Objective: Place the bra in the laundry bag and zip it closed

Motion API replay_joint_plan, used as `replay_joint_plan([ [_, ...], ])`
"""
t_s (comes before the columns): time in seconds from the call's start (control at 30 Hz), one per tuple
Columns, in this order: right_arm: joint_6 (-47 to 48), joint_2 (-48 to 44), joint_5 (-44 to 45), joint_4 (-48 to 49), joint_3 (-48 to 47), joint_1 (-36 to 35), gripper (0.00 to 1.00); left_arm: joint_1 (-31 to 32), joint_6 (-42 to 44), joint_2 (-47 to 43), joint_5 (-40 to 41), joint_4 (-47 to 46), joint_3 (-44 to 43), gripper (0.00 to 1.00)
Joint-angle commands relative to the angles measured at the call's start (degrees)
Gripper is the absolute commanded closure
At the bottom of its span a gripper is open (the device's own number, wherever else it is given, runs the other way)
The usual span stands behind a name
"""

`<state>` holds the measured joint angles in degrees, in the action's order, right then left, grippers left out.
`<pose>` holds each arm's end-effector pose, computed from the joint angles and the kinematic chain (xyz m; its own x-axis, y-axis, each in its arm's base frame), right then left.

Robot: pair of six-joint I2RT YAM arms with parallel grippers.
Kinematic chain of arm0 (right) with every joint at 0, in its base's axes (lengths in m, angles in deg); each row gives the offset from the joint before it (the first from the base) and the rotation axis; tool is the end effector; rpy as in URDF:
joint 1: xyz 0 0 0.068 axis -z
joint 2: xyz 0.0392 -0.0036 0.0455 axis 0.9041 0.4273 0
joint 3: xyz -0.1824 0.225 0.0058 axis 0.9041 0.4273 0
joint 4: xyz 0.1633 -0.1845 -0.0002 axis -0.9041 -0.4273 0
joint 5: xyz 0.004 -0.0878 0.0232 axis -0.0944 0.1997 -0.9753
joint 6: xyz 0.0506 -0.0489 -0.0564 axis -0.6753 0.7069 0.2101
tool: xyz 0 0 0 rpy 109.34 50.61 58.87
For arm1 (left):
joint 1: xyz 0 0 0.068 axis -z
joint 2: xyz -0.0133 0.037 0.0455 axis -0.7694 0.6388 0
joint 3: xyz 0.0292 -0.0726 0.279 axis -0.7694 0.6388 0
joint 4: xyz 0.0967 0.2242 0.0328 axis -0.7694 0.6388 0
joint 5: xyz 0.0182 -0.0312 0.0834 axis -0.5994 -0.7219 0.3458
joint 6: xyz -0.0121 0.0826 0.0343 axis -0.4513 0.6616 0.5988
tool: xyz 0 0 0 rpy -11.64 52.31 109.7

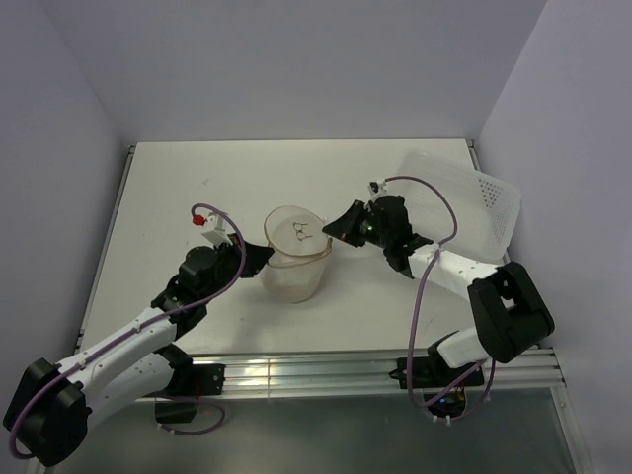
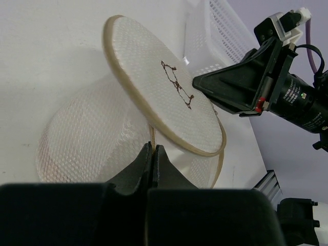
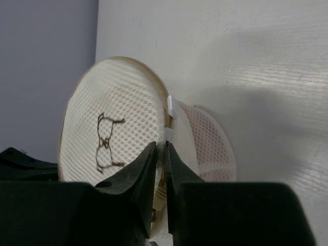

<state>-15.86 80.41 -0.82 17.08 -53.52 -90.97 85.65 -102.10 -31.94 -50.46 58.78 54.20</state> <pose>0.2831 0.1687 0.2271 -0.7454 0.4365 -0.5039 -0.1819 0.5940 0.7836 0.1806 -0.1285 0.2419 -0.5309 -0.5135 -0.6742 0.2834 0.6422 -0.7122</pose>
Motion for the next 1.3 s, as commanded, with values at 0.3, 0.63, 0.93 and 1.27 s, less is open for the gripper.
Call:
replay_joint_plan([
  [0.3,-0.2,-12.5,5.8,5.0,8.6,-1.7,1.0,-2.1,-1.0,3.5,1.6,0.4,-5.8,1.0],
  [0.63,-7.7,-25.1,28.8,1.9,16.1,-13.8,1.0,-2.2,-1.7,14.0,0.7,-2.1,-16.6,0.8],
  [0.93,-8.8,-20.8,36.2,-1.2,11.5,-15.3,1.0,-2.3,-0.9,4.3,4.2,7.5,-11.9,0.24],
  [1.27,-9.8,-20.6,37.9,-2.1,11.2,-15.2,1.0,-1.2,-4.9,-3.8,-4.1,11.5,-7.8,0.24],
])
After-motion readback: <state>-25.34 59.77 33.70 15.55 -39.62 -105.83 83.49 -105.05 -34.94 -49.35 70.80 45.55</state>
